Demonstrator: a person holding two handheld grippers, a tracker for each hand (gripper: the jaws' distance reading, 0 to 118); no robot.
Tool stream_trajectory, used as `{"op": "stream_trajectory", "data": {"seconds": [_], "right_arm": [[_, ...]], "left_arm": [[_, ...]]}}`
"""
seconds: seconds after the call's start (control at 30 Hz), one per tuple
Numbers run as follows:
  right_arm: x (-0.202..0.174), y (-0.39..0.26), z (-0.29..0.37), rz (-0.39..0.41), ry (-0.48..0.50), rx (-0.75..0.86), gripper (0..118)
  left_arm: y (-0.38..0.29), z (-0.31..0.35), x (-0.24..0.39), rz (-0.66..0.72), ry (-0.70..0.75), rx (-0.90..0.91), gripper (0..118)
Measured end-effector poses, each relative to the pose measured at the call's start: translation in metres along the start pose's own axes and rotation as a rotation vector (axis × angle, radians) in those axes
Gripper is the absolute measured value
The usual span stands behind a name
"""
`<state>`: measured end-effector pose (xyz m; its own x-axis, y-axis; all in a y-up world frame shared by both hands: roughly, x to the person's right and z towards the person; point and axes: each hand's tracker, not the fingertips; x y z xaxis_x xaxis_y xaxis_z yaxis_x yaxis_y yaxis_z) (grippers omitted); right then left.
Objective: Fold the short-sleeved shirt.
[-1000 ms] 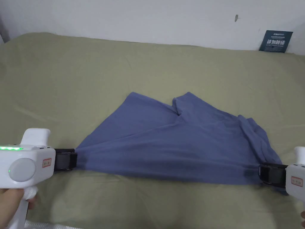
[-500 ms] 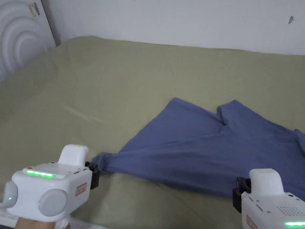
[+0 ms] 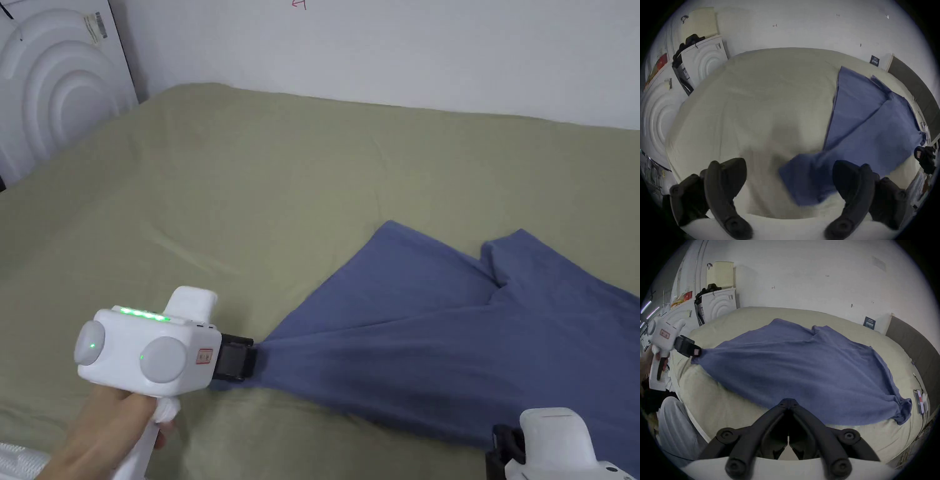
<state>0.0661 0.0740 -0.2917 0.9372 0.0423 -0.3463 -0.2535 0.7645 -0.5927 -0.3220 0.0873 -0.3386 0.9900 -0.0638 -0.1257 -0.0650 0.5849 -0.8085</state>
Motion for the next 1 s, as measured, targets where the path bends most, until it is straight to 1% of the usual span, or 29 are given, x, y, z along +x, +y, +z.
{"op": "stream_trajectory", "data": {"seconds": [0.07, 0.1, 0.13, 0.17, 0.2, 0.23, 0.27, 0.3, 0.33, 0.37, 0.47, 0.57, 0.67, 0.73, 0.8, 0.83, 0.93, 1.0], "right_arm": [[0.001, 0.000, 0.000, 0.004, -0.003, -0.005, 0], [0.002, 0.000, -0.001, 0.005, -0.006, -0.006, 0], [0.004, 0.000, -0.001, 0.002, -0.007, -0.008, 0], [0.006, 0.001, -0.001, -0.004, -0.006, -0.009, 0], [0.008, 0.001, -0.001, -0.011, -0.005, -0.009, 0], [0.010, 0.002, -0.001, -0.017, -0.005, -0.010, 0], [0.013, 0.004, -0.001, -0.020, -0.003, -0.010, 0], [0.017, 0.007, -0.002, -0.024, 0.003, -0.011, 0], [0.022, 0.012, -0.003, -0.035, 0.010, -0.007, 0], [0.028, 0.018, -0.005, -0.049, 0.006, -0.003, 0], [0.056, 0.043, -0.010, -0.088, -0.016, 0.026, 0], [0.095, 0.075, -0.027, -0.112, -0.051, 0.043, 0], [0.136, 0.109, -0.058, -0.088, -0.110, 0.010, 0], [0.164, 0.133, -0.086, -0.078, -0.122, -0.018, 0], [0.189, 0.156, -0.118, -0.056, -0.135, -0.086, 0], [0.199, 0.166, -0.134, -0.056, -0.132, -0.095, 0], [0.223, 0.190, -0.178, -0.029, -0.117, -0.192, 0], [0.236, 0.201, -0.200, -0.019, -0.133, -0.215, 2]], "left_arm": [[0.003, -0.008, 0.004, -0.003, -0.014, -0.031, 69], [0.003, -0.017, 0.001, -0.004, -0.020, -0.060, 62], [0.002, -0.021, 0.001, -0.010, -0.035, -0.083, 49], [-0.001, -0.016, 0.003, 0.000, -0.045, -0.059, 22], [0.000, -0.011, 0.006, -0.022, -0.026, -0.043, 2], [-0.001, -0.008, 0.006, -0.047, -0.093, -0.054, 2], [-0.001, -0.008, 0.007, -0.014, -0.153, -0.054, 2], [-0.003, -0.009, 0.010, -0.017, -0.107, -0.060, 2], [-0.005, -0.011, 0.013, -0.079, -0.084, -0.080, 2], [-0.007, -0.010, 0.019, -0.095, -0.064, -0.050, 2], [-0.005, -0.011, 0.017, -0.068, -0.069, -0.060, 2], [-0.006, -0.004, 0.025, -0.085, -0.057, -0.057, 2], [-0.007, 0.008, 0.036, -0.094, -0.040, -0.051, 2], [-0.008, 0.009, 0.038, -0.094, -0.038, -0.048, 2], [-0.007, 0.009, 0.036, -0.084, -0.044, -0.051, 2], [-0.006, 0.009, 0.036, -0.076, -0.048, -0.054, 2], [-0.004, 0.008, 0.032, -0.034, -0.066, -0.064, 2], [-0.004, 0.009, 0.031, -0.011, -0.076, -0.066, 2]]}}
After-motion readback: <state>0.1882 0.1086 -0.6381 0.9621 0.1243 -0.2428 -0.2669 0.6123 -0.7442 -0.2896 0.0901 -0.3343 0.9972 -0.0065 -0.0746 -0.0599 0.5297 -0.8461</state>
